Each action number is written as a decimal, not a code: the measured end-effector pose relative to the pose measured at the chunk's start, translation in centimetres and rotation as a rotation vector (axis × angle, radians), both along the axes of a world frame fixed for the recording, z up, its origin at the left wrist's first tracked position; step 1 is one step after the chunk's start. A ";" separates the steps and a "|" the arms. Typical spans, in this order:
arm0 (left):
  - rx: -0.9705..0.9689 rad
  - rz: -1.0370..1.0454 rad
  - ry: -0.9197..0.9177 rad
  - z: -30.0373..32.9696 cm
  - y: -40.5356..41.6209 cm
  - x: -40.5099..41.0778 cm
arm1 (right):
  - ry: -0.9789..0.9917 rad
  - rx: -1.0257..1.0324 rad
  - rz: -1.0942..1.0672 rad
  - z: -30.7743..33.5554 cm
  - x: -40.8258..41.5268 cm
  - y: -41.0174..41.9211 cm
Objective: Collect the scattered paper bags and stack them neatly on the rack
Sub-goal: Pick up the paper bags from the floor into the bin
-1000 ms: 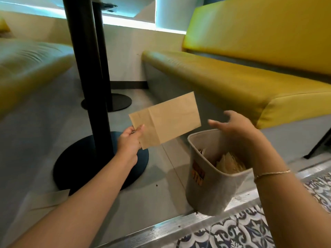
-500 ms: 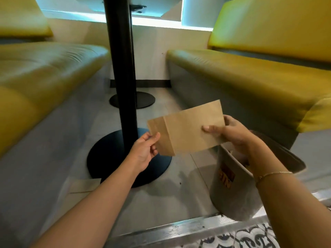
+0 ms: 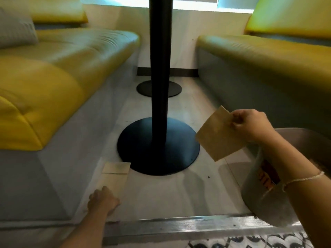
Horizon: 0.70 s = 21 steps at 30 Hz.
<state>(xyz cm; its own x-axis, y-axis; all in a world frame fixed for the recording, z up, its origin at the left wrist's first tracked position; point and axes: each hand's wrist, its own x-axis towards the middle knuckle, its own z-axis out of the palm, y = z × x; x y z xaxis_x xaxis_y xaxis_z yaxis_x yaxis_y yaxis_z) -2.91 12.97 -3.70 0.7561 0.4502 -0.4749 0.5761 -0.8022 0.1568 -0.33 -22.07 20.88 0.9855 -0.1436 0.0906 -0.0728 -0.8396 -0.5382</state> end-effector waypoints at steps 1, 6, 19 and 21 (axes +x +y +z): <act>0.012 0.005 0.027 -0.5 0.7 -0.4 | 0.004 -0.006 0.004 -0.1 0.0 0.2; 0.014 0.041 -0.038 -1.4 2.1 0.2 | 0.031 -0.056 0.029 -1.2 0.5 1.7; -0.109 0.353 0.034 -2.0 1.9 1.0 | 0.035 -0.120 0.071 -2.5 0.8 2.8; -0.088 0.324 -0.005 -2.2 1.6 0.4 | 0.020 -0.121 0.062 -2.0 0.5 2.1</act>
